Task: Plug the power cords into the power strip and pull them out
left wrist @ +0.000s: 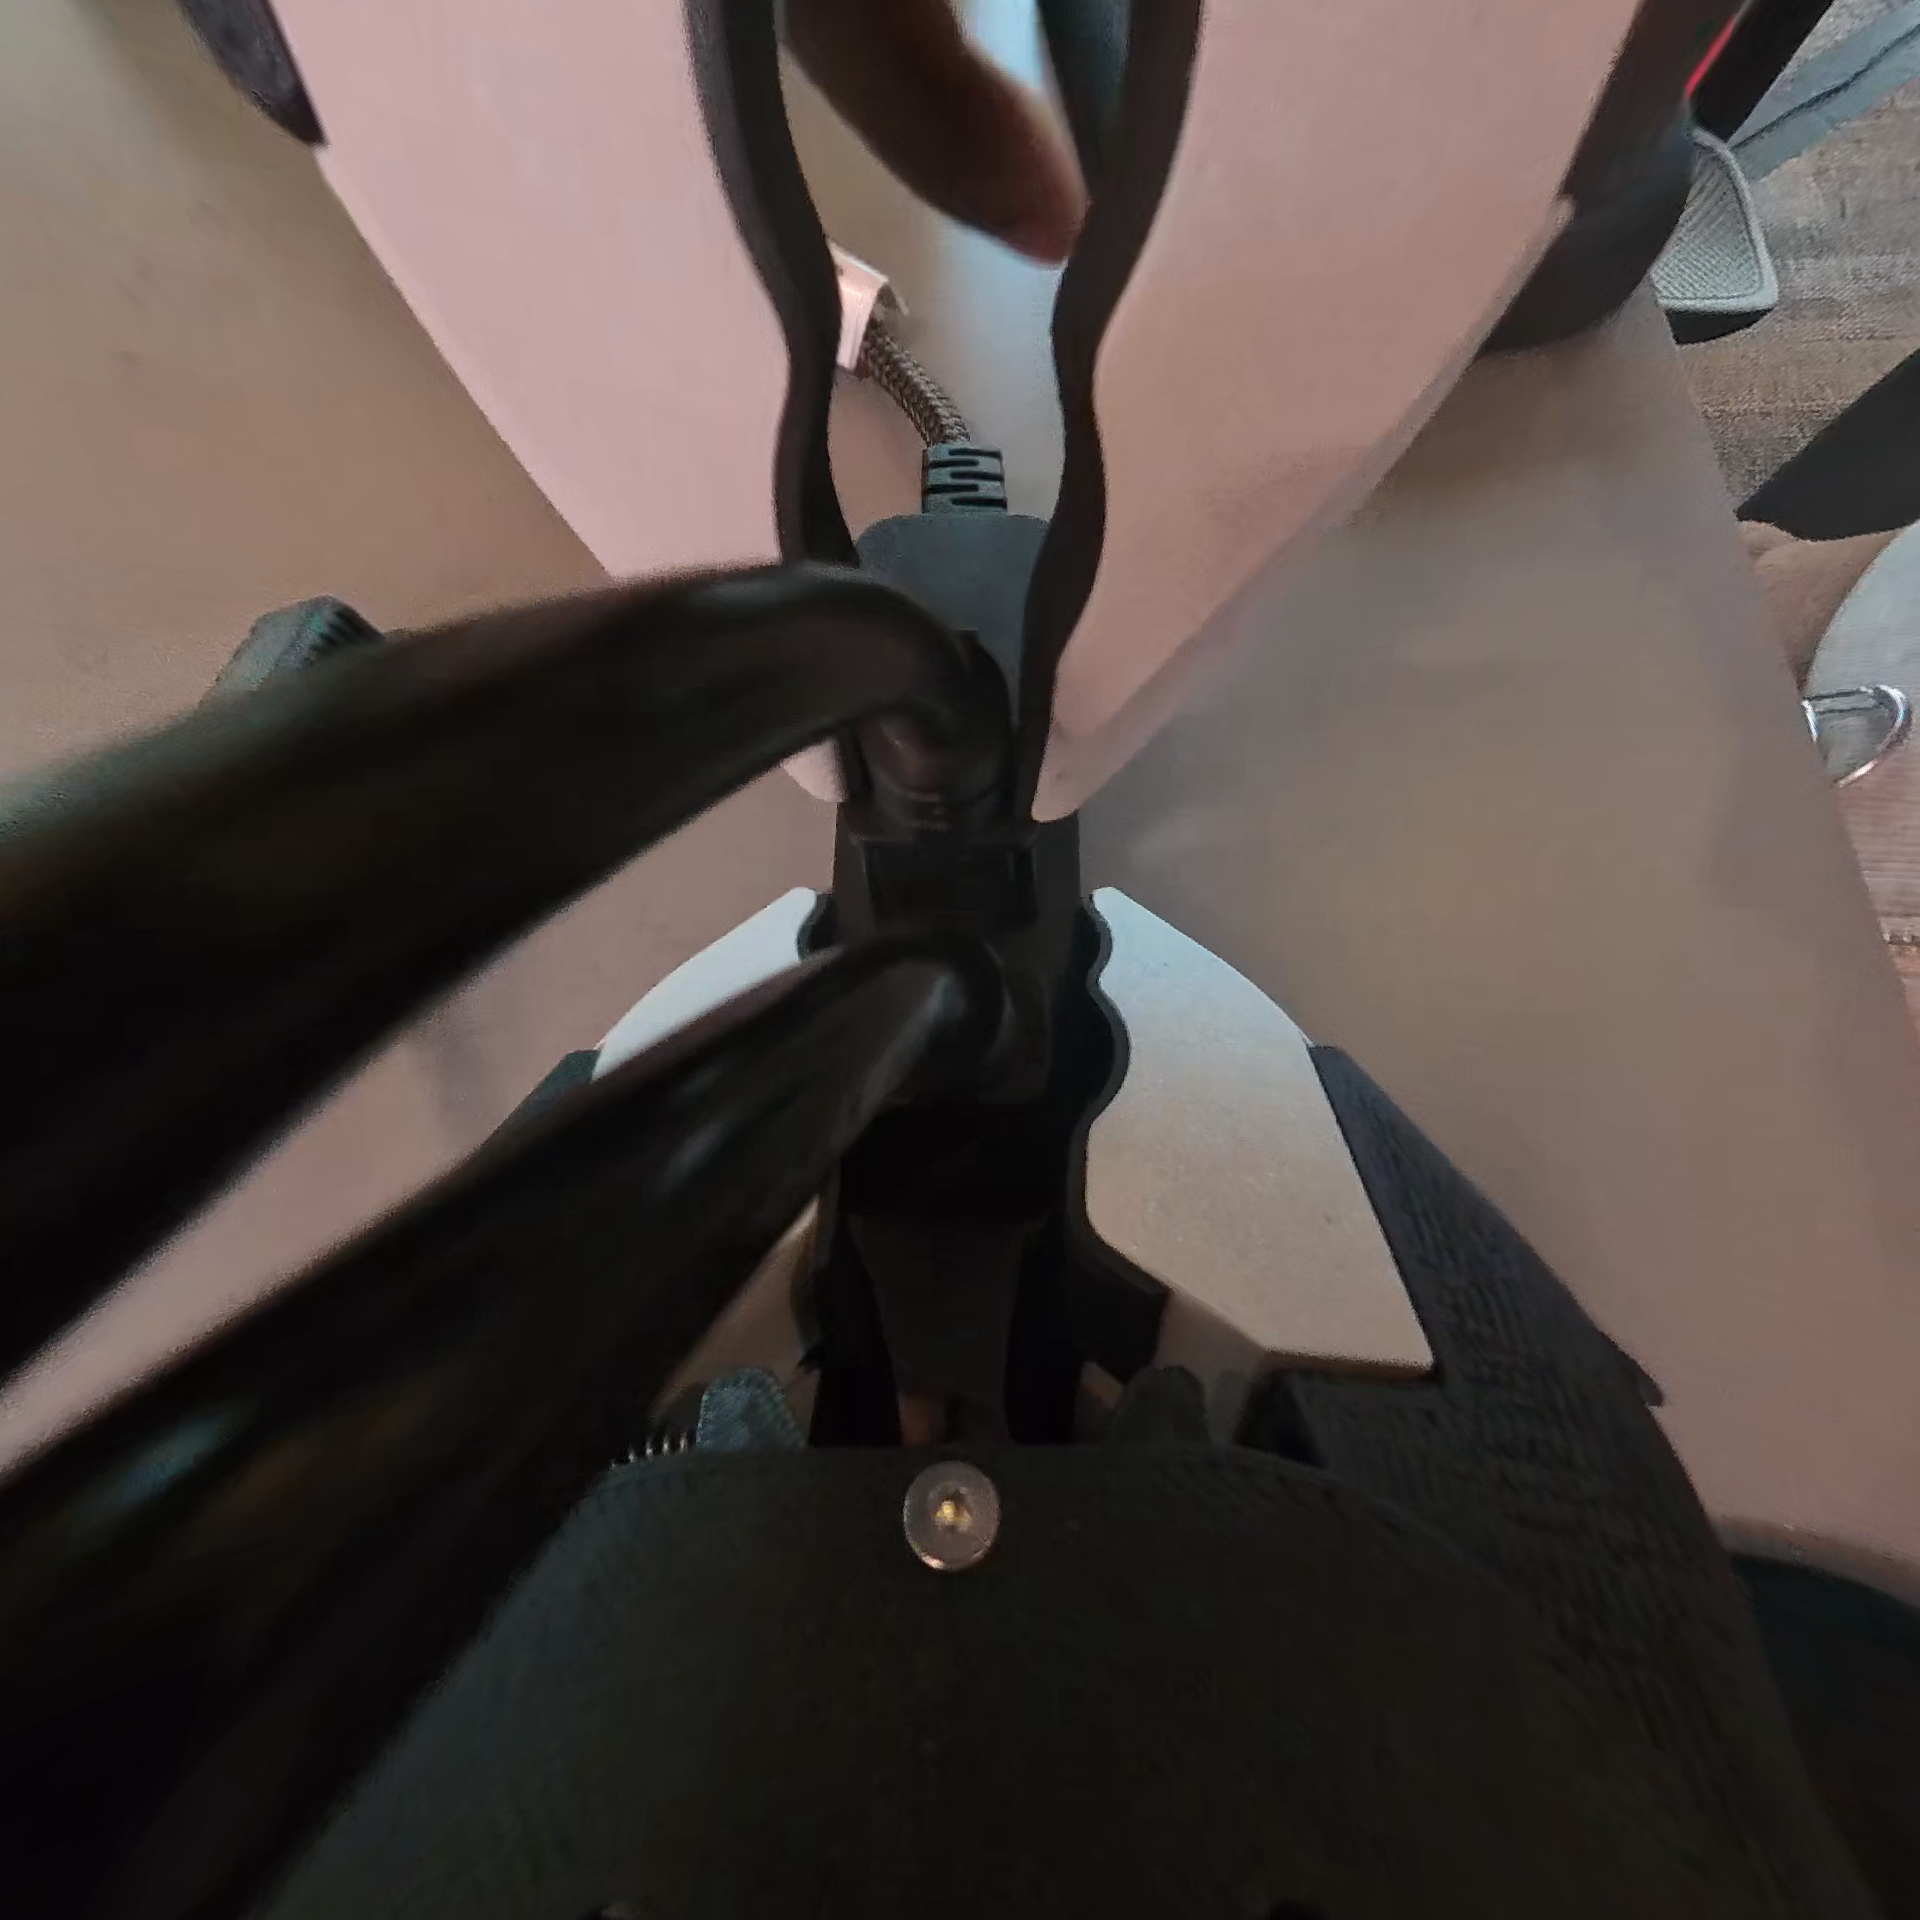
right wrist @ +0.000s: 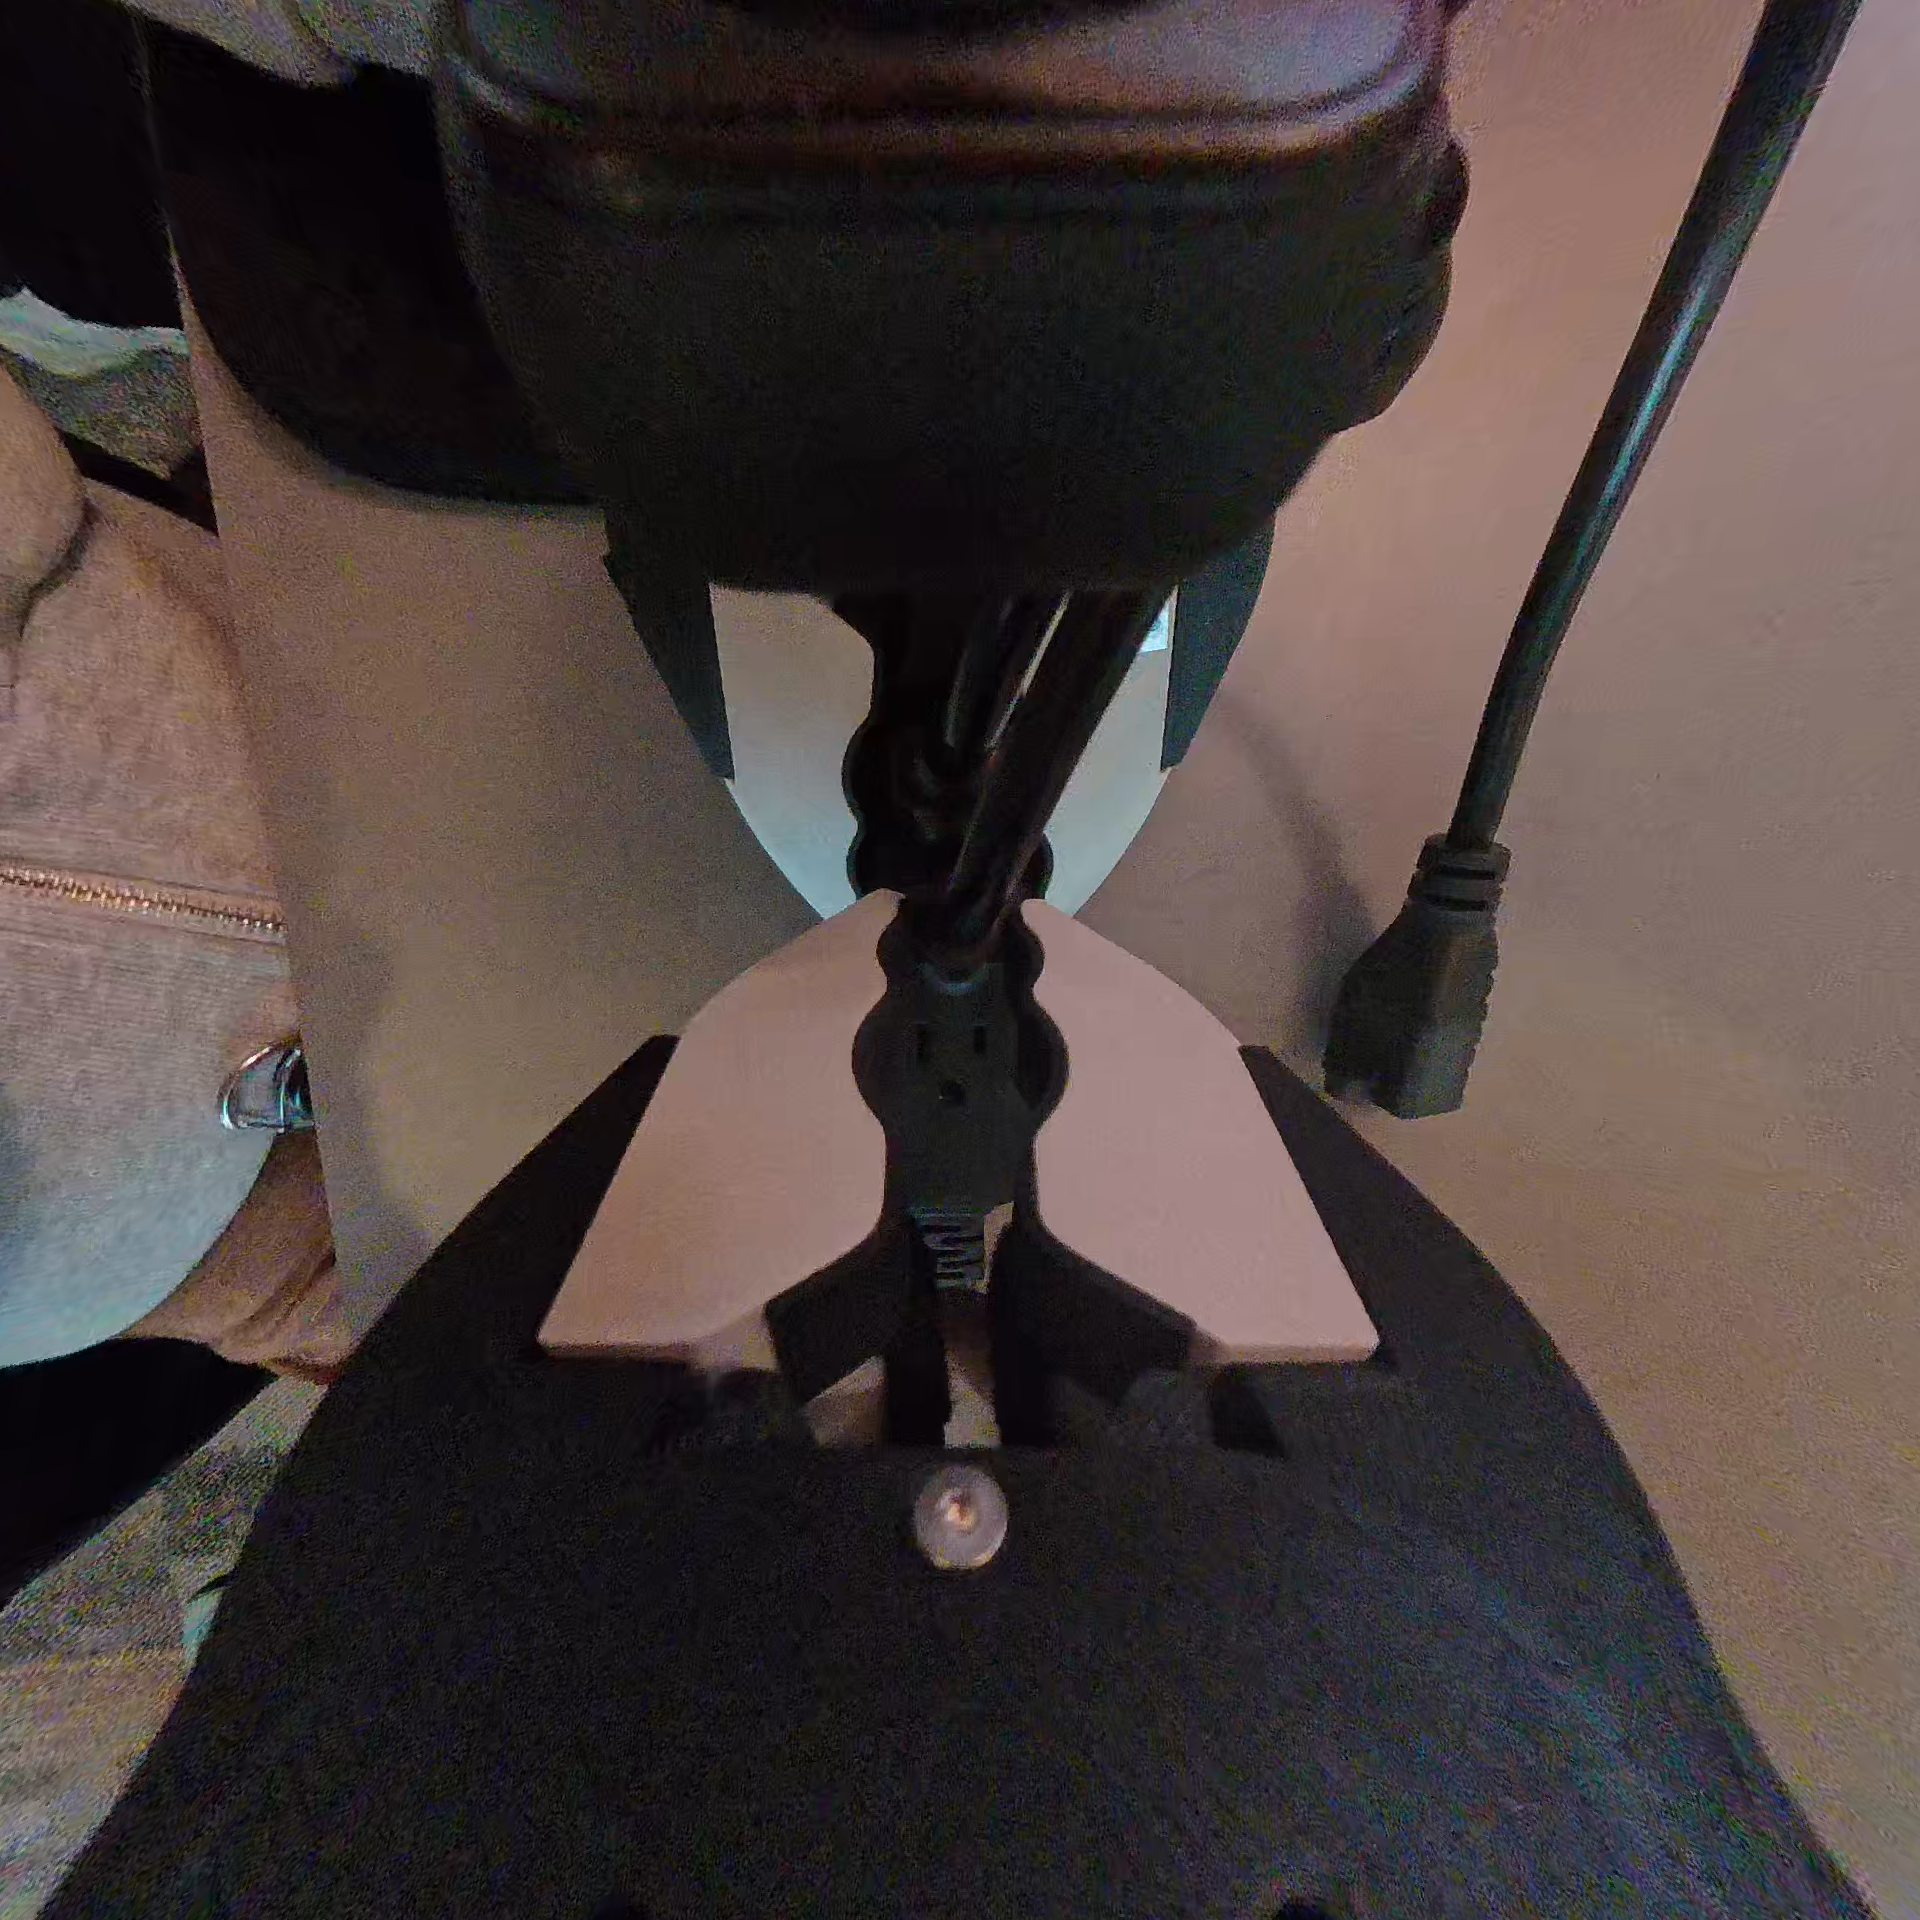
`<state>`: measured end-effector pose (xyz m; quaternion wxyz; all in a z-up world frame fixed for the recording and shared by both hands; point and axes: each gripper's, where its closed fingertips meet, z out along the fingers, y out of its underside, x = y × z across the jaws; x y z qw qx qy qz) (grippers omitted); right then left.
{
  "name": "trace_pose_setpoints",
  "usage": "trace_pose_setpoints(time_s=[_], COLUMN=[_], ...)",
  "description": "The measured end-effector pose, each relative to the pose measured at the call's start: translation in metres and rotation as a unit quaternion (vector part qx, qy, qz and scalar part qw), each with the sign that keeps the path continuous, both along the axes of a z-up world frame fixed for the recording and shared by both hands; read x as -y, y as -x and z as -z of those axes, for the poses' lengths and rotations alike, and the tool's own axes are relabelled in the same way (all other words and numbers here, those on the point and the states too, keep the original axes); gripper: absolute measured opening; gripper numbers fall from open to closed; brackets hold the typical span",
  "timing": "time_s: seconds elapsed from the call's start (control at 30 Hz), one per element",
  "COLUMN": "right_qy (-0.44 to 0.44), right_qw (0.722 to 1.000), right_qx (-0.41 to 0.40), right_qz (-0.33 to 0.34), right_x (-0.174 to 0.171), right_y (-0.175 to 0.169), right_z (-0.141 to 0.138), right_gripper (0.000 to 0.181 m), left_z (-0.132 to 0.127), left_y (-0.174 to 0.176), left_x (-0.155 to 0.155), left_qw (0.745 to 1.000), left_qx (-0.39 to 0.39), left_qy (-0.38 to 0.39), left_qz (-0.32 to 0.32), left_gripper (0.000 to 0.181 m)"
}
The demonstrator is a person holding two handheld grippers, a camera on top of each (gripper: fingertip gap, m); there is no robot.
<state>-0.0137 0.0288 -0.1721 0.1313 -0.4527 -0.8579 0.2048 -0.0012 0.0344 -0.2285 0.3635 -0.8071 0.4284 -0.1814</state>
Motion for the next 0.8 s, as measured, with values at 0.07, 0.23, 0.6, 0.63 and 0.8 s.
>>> trace_pose_setpoints(time_s=[0.07, 0.23, 0.6, 0.63, 0.8], right_qy=[0.034, 0.184, 0.355, 0.347, 0.274], right_qw=[0.998, 0.954, 0.760, 0.774, 0.842], right_qx=[-0.059, -0.236, -0.530, -0.518, -0.462], right_qz=[-0.017, -0.011, 0.127, 0.115, 0.050], right_x=[0.004, -0.010, -0.113, -0.105, -0.070], right_y=[0.008, 0.011, -0.017, -0.014, -0.006], right_z=[-0.001, -0.017, -0.105, -0.101, -0.074], right_gripper=[0.018, 0.071, 0.057, 0.058, 0.063], left_z=[0.000, 0.000, 0.002, 0.002, 0.000], left_y=[0.007, 0.009, 0.014, 0.014, 0.017], left_x=[0.002, 0.005, 0.014, 0.015, 0.015], left_qw=[1.000, 1.000, 1.000, 1.000, 1.000], left_qx=[0.000, 0.002, -0.004, -0.003, -0.016], left_qy=[0.000, 0.006, 0.009, 0.011, -0.012], left_qz=[-0.010, -0.011, 0.004, 0.005, 0.006], left_gripper=[0.045, 0.049, 0.078, 0.078, 0.076])
